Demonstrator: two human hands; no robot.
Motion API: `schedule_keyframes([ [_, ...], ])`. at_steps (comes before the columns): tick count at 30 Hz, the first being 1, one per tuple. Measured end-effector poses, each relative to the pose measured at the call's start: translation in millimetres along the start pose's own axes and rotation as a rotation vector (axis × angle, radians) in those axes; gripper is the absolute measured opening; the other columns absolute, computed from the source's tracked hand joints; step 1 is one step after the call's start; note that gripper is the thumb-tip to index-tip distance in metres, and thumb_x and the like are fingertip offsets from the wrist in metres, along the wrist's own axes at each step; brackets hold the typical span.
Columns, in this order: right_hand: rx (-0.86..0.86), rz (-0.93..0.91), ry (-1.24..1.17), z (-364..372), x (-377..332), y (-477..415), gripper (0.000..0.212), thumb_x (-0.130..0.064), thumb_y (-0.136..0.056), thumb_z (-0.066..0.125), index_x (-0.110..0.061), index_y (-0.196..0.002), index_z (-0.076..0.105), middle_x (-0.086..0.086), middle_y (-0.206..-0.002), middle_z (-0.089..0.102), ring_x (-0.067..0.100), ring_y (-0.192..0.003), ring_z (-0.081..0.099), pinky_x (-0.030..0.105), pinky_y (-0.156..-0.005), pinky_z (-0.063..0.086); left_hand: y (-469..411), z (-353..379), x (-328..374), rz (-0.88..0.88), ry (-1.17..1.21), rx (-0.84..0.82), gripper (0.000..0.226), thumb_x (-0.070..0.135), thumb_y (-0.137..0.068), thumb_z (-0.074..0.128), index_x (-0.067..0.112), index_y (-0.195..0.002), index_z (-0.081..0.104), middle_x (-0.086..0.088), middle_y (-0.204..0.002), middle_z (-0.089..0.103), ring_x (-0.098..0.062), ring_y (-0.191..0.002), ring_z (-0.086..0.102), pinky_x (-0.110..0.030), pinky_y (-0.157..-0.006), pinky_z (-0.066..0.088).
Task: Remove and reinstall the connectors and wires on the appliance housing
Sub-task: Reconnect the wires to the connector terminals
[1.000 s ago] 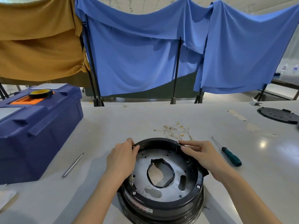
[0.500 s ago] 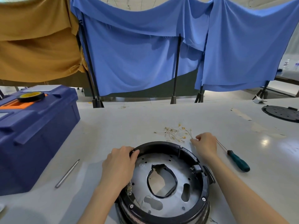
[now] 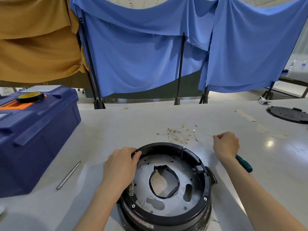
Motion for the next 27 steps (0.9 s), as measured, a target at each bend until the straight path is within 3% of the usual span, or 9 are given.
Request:
schedule_keyframes([
  [3, 0.047, -0.042, -0.123, -16.8, -8.4, 10.7, 0.022, -0.014, -0.095, 0.060, 0.004, -0.088, 0.072, 0.016, -0.081, 0.071, 0.030, -0.072, 0.065, 0.033, -0.070, 0.051, 2.1, -4.0, 6.1, 0.008, -0.043, 0.016, 0.037, 0.048, -0.099, 0.040, 0.027, -0.117, 0.064, -0.004, -0.100, 0.065, -0.030, -0.097, 0.058, -0.033, -0.073, 0.046],
  [5, -0.015, -0.096, -0.248, -21.5, -22.7, 24.7, 0.018, -0.015, -0.093, 0.063, 0.000, -0.089, 0.072, 0.013, -0.079, 0.072, 0.022, -0.068, 0.067, 0.031, -0.069, 0.051, 3.6, -9.2, 12.6, 0.028, -0.042, 0.062, 0.039, 0.047, -0.099, 0.041, 0.026, -0.125, 0.060, -0.002, -0.112, 0.064, -0.027, -0.105, 0.056, -0.034, -0.082, 0.045],
  [9, -0.343, -0.253, -0.444, -20.1, -60.1, 63.3, 0.012, -0.013, -0.087, 0.070, -0.005, -0.078, 0.072, 0.008, -0.064, 0.070, 0.010, -0.051, 0.062, 0.020, -0.053, 0.049, 9.1, -13.9, 39.3, 0.267, 0.049, 0.201, 0.053, 0.036, -0.098, 0.049, 0.024, -0.147, 0.034, -0.001, -0.135, 0.049, -0.022, -0.122, 0.045, -0.031, -0.102, 0.032],
  [13, -0.647, -0.429, -0.493, -16.6, -84.9, 107.1, 0.013, -0.008, -0.085, 0.071, -0.008, -0.072, 0.072, 0.002, -0.057, 0.068, 0.007, -0.046, 0.058, 0.017, -0.049, 0.046, 18.1, -12.1, 68.3, 0.511, -0.031, 0.286, 0.053, 0.022, -0.090, 0.064, 0.012, -0.139, 0.048, -0.012, -0.139, 0.050, -0.028, -0.135, 0.041, -0.045, -0.116, 0.026],
  [15, -0.716, -0.501, -0.486, -14.7, -91.3, 122.3, 0.011, -0.009, -0.085, 0.072, -0.008, -0.074, 0.073, 0.003, -0.059, 0.069, 0.007, -0.048, 0.060, 0.015, -0.051, 0.046, 20.3, -8.4, 74.5, 0.583, -0.135, 0.334, 0.036, 0.017, -0.084, 0.072, 0.007, -0.118, 0.066, -0.013, -0.124, 0.062, -0.031, -0.126, 0.053, -0.050, -0.112, 0.032],
  [17, -0.737, -0.535, -0.500, -13.6, -93.3, 128.8, 0.011, -0.008, -0.084, 0.073, -0.008, -0.073, 0.074, 0.004, -0.059, 0.069, 0.007, -0.049, 0.061, 0.013, -0.050, 0.045, 21.0, -6.7, 74.6, 0.553, -0.107, 0.279, 0.018, 0.019, -0.090, 0.065, 0.013, -0.106, 0.070, -0.004, -0.106, 0.067, -0.027, -0.105, 0.063, -0.037, -0.103, 0.040],
  [20, -0.785, -0.513, -0.533, -13.0, -88.7, 128.8, 0.011, -0.007, -0.084, 0.072, -0.005, -0.073, 0.074, 0.004, -0.059, 0.069, 0.006, -0.048, 0.059, 0.014, -0.050, 0.044, 17.8, -1.2, 64.2, 0.419, 0.072, 0.155, 0.024, 0.028, -0.099, 0.047, 0.023, -0.109, 0.068, 0.005, -0.099, 0.066, -0.021, -0.089, 0.060, -0.029, -0.077, 0.044],
  [25, -0.827, -0.460, -0.596, -17.3, -73.9, 118.6, 0.018, -0.005, -0.087, 0.069, -0.012, -0.072, 0.075, 0.009, -0.069, 0.073, 0.013, -0.055, 0.061, 0.022, -0.056, 0.048, 13.9, 0.0, 55.7, 0.304, 0.454, 0.070, 0.017, 0.027, -0.093, 0.059, 0.028, -0.082, 0.072, 0.011, -0.067, 0.066, 0.000, -0.053, 0.052, -0.036, -0.066, 0.050],
  [27, -0.840, -0.450, -0.629, -18.5, -70.7, 118.2, 0.016, -0.002, -0.086, 0.068, -0.010, -0.075, 0.075, 0.011, -0.070, 0.073, 0.015, -0.057, 0.062, 0.022, -0.056, 0.047, 12.5, 3.7, 53.6, 0.279, 0.485, 0.038, 0.012, 0.028, -0.092, 0.060, 0.031, -0.088, 0.071, 0.013, -0.064, 0.066, 0.001, -0.048, 0.049, -0.036, -0.066, 0.051],
])
Point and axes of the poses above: each hand's wrist, its own y-axis away from the middle knuckle, its own z-axis out of the palm, x = y × z, the point moved 4 cm from there along -y, towards the middle knuckle
